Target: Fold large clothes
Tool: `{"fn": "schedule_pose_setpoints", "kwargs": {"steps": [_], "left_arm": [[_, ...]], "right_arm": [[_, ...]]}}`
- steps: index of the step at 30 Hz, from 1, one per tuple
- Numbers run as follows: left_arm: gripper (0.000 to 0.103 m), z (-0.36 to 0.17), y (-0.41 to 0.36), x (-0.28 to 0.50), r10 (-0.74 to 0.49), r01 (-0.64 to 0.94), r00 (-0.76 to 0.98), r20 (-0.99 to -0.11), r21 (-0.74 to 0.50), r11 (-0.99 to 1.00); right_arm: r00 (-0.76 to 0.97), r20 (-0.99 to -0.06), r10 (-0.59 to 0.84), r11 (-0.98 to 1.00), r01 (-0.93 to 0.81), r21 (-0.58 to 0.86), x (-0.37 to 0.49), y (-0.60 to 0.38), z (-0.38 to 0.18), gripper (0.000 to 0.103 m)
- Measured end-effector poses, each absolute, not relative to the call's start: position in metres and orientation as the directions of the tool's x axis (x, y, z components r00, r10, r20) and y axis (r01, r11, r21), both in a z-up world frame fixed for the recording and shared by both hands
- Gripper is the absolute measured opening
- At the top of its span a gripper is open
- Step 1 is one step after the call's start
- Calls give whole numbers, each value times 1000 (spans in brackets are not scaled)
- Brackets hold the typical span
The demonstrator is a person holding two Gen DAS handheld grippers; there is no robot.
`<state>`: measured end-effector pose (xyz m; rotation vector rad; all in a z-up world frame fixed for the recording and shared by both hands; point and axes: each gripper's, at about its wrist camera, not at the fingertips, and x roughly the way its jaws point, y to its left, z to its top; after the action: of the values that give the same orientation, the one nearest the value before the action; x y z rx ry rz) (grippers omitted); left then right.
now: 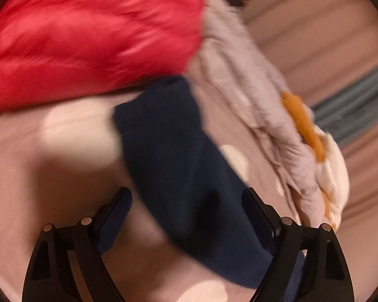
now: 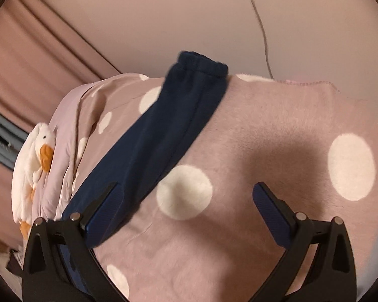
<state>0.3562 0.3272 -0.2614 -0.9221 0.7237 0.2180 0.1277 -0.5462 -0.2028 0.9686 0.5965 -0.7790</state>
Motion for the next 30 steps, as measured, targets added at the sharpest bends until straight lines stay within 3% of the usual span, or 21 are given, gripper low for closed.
{"fn": "schedule_pose_setpoints", "kwargs": {"steps": [2,4,6,8,9,10,12,14,18,21,23,28,30], "left_arm": [[88,-273,331,373,-240,-395,760,-603,-723,566],[87,-276,337,378,-238,-387,786,-570,-754,530],[73,-278,340,376,-226,-393,794,-565,-759,519],[26,-287,344,366,-155,-450,785,-599,-724,523],[15,-294,350,364,-133,-465,786,-604,-720,515],[14,-304,354,355,-131,-438,817,-562,-752,493],[14,-300,351,351,-109,-437,821,-560,-741,510],[14,-290,338,354,-42,-487,787,-615,-662,570],[14,-276,326,347,59,-554,752,-656,-582,595],[14,-257,311,347,180,-603,683,-708,-407,686],[13,-243,303,339,252,-607,674,-694,-326,724],[13,-234,331,308,182,-602,709,-681,-450,660],[13,-238,327,319,188,-611,689,-700,-422,669]], "right_arm": [[609,-741,-283,316,789,527,133,-553,-210,103],[672,-702,-235,297,738,606,139,-557,-217,103],[748,-650,-133,259,659,706,151,-566,-232,103],[768,-634,-88,243,634,734,164,-571,-239,103],[769,-631,-106,249,634,732,168,-572,-237,103],[784,-610,-117,258,617,743,173,-574,-233,99],[800,-588,-120,270,596,756,180,-575,-234,73],[749,-644,-152,244,660,710,188,-576,-241,18],[779,-604,-170,194,627,754,182,-583,-248,15],[780,-602,-169,244,625,742,180,-586,-233,14],[770,-610,-184,308,635,708,178,-584,-216,14],[818,-553,-157,311,572,759,164,-591,-188,15],[802,-581,-140,360,588,724,171,-591,-186,19]]}}
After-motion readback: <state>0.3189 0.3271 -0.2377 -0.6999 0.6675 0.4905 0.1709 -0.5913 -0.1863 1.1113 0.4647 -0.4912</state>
